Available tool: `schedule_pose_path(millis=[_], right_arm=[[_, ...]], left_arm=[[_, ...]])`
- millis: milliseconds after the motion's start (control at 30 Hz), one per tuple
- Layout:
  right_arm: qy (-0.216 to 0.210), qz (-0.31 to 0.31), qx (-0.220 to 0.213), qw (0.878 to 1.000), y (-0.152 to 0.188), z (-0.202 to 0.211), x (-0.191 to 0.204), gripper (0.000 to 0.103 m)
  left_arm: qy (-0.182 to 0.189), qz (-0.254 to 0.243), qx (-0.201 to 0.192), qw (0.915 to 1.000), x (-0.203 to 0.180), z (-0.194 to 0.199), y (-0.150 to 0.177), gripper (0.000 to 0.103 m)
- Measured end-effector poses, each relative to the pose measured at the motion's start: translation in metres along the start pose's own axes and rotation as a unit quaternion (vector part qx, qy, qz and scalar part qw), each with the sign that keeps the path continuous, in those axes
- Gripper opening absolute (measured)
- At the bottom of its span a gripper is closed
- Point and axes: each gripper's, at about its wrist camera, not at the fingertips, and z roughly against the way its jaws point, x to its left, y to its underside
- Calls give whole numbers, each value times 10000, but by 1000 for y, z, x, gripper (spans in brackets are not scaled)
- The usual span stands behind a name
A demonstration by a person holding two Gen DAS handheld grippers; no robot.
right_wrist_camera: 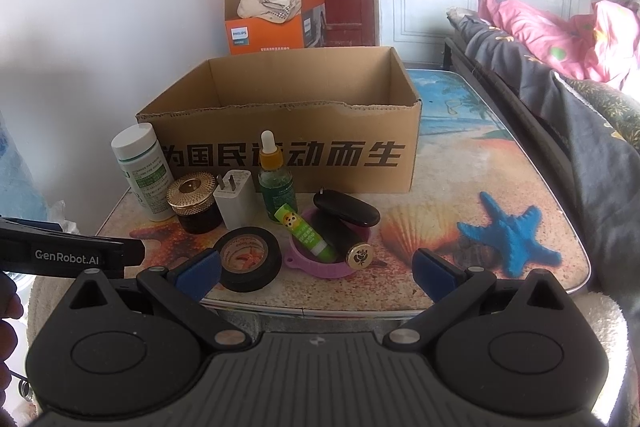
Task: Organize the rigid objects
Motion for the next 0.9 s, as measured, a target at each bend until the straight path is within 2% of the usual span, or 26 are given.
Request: schedule_pose_path(millis=[567,900], right_arm=[[-30,-23,-7,10000,0,-1,-1,103],[-52,-155,-8,9999,1,-9,-14,103]], left_arm=[[-54,-31,60,10000,-1,-4,0,103],[-41,-150,92,9998,-9,-10,-2,103]])
